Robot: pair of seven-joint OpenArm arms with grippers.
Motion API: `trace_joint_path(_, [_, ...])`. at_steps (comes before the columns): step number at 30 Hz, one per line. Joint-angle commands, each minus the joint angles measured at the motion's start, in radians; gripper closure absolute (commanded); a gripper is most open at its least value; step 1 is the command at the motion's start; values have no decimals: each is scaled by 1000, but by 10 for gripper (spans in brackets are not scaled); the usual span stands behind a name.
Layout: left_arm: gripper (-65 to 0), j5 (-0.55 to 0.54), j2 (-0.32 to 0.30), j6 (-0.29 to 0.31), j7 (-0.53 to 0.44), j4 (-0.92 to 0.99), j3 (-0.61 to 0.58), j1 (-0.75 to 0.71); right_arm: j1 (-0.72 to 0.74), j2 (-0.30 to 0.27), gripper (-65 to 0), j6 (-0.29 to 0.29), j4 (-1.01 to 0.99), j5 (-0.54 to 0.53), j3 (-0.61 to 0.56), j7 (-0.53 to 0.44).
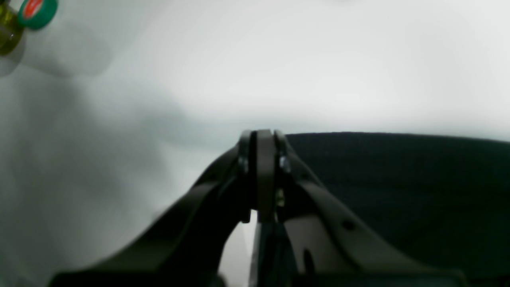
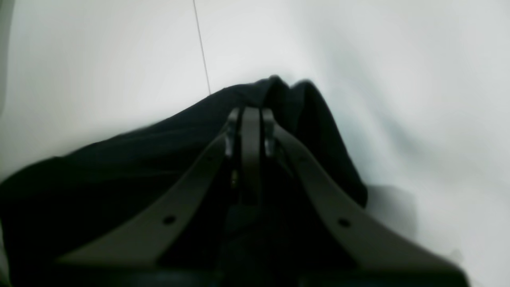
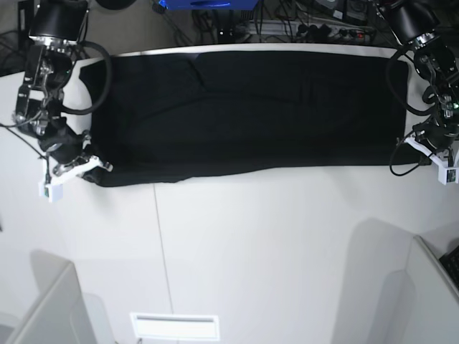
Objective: Fold the T-shirt properly
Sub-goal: 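Grasp the hem corners with both grippers and fold them toward the collar, then lay the folded hem down with both grippers near the collar edge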
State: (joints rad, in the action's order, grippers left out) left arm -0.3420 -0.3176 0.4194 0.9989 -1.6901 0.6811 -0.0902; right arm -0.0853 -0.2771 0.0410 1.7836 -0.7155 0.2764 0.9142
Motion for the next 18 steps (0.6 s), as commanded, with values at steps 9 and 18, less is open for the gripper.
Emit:
trace_joint_path(9, [0,-1,-19,-6,-21,-72,7,-43,-67,-15,0,-2,106,-63,17,-17])
trace_joint_path(18, [0,-1,-21,-6,-21,-75,7,-82,-176,11,0,-2,204,-72,97,-16])
